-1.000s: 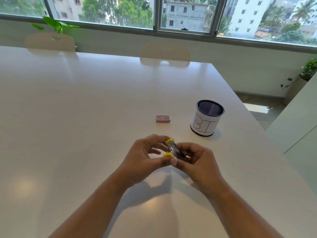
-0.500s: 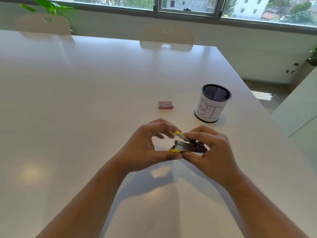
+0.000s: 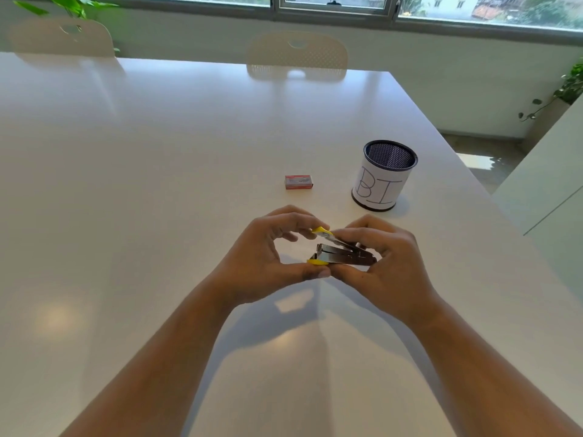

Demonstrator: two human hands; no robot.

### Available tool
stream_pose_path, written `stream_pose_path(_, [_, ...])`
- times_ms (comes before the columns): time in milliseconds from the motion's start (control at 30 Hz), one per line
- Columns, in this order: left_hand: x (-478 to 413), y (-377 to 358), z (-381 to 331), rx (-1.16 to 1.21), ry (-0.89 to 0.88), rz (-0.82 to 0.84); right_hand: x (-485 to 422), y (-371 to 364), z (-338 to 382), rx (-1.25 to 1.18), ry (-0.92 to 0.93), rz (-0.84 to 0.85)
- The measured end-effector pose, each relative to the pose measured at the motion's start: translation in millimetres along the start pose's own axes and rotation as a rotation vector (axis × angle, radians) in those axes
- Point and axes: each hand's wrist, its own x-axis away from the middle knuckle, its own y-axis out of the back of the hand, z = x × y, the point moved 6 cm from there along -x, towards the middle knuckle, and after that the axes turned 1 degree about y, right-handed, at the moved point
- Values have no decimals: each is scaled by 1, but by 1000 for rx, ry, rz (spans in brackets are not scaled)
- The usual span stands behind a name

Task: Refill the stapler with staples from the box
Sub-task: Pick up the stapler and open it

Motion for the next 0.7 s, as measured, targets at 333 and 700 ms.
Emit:
stream_pose_path(333, [0, 1, -2, -31, -19, -21, 0, -1, 1, -15, -10, -5])
stream_pose_path(700, [-1, 1, -5, -38, -54, -30, 0, -3, 0, -26, -36, -7])
